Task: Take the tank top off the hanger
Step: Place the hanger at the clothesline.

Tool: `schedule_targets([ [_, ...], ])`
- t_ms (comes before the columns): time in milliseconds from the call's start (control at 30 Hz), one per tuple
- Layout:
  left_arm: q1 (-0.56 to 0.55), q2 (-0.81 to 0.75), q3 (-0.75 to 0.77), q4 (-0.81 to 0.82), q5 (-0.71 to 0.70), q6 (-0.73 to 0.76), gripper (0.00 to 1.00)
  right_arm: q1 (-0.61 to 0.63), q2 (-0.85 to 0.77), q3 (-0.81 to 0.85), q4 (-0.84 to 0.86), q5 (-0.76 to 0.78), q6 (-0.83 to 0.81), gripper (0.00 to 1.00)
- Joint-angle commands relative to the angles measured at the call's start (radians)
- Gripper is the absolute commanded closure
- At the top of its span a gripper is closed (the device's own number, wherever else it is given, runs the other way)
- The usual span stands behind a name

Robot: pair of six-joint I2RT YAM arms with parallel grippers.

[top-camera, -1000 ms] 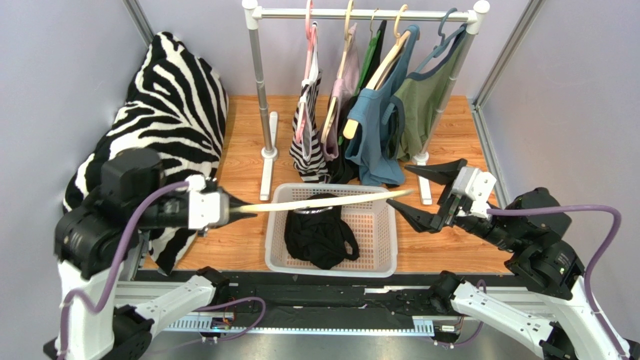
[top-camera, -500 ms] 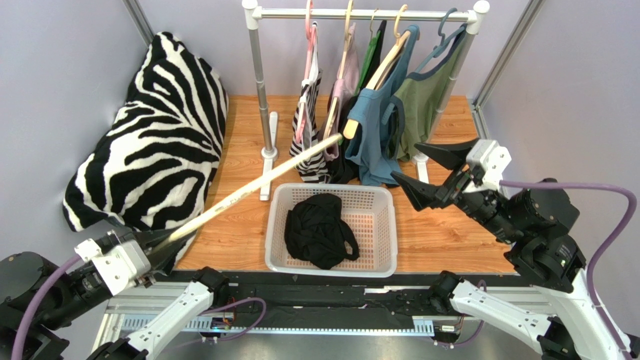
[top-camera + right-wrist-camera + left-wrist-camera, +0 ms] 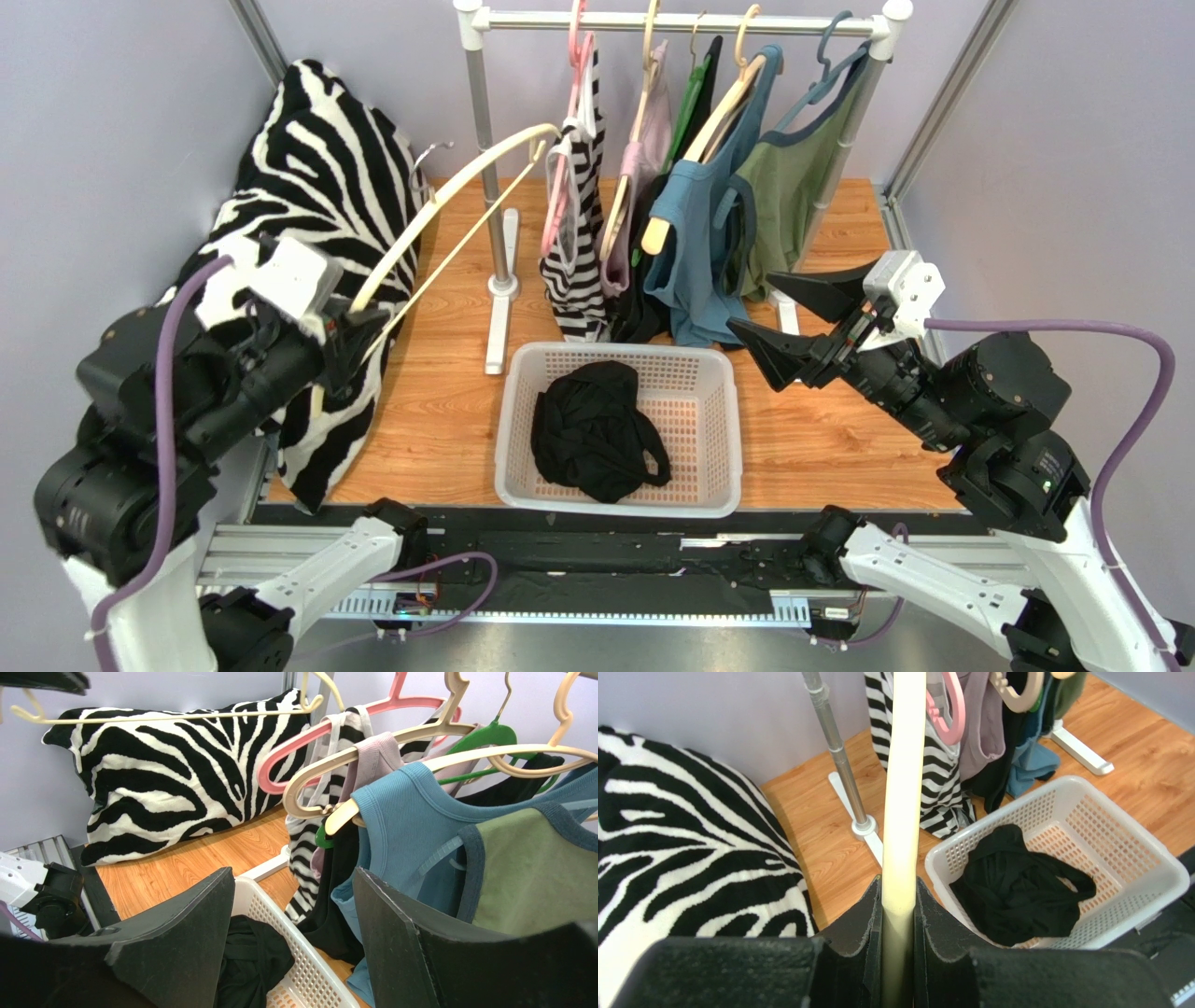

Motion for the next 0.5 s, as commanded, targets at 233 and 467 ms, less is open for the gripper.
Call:
schedule_targets([
  [233,0.027,0.029,0.042,0.170,0.166,-0.089,1.00,-0.002,-0.006,-0.017,-0.032,-0.003,-0.002,0.33],
  [467,0.030,0.043,0.026,0.208,-0.009,-0.111,1.00,-0.002,0.016,-0.021,-0.026,-0.031,0.023,0.36],
])
